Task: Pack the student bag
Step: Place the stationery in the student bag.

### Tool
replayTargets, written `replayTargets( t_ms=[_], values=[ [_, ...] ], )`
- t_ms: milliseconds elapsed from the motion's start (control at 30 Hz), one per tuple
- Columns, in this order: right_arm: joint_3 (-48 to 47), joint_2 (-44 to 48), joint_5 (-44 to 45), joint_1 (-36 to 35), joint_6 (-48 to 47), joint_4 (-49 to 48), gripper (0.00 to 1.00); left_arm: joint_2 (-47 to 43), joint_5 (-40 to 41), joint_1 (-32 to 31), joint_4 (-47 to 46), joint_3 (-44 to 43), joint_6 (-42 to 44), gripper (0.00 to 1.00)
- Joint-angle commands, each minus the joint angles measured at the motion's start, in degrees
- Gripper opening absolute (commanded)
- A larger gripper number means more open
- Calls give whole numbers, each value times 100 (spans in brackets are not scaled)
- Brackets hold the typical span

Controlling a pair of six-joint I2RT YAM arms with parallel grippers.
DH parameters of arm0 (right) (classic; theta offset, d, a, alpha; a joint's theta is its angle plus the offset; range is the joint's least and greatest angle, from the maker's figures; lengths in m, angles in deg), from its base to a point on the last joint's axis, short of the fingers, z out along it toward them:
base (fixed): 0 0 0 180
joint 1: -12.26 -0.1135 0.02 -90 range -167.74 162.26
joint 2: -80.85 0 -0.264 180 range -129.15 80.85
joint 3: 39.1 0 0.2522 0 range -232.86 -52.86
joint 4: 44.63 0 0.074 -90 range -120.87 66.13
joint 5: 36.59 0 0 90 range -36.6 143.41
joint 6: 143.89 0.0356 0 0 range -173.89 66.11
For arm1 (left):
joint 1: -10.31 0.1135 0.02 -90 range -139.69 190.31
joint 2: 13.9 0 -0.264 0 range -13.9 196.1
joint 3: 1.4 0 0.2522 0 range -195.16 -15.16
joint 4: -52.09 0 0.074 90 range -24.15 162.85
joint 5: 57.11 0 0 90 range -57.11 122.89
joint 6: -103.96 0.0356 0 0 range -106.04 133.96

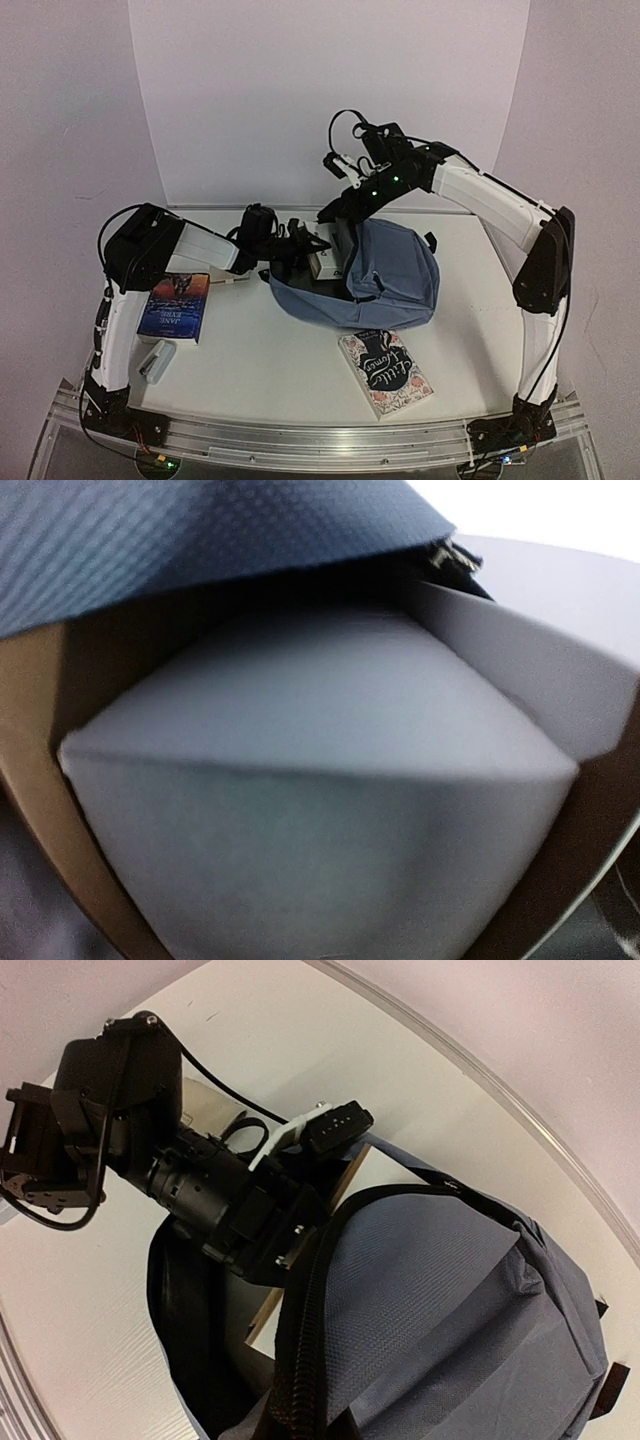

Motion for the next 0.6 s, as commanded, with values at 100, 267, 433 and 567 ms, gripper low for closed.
replayTargets(
  t_ms=[100,267,433,567],
  values=[
    [90,616,-161,40,-274,-316,0,-708,-1165,5,874,-63,807,7],
    [-59,525,-425,37,-177,-313,0,-347,-1677,-67,563,-252,529,8],
    [-236,348,-673,40,-105,-311,0,38,-1687,-177,407,-712,318,12],
    [-370,221,-772,40,-48,-305,0,436,-1500,-274,648,-1258,216,13]
  ],
)
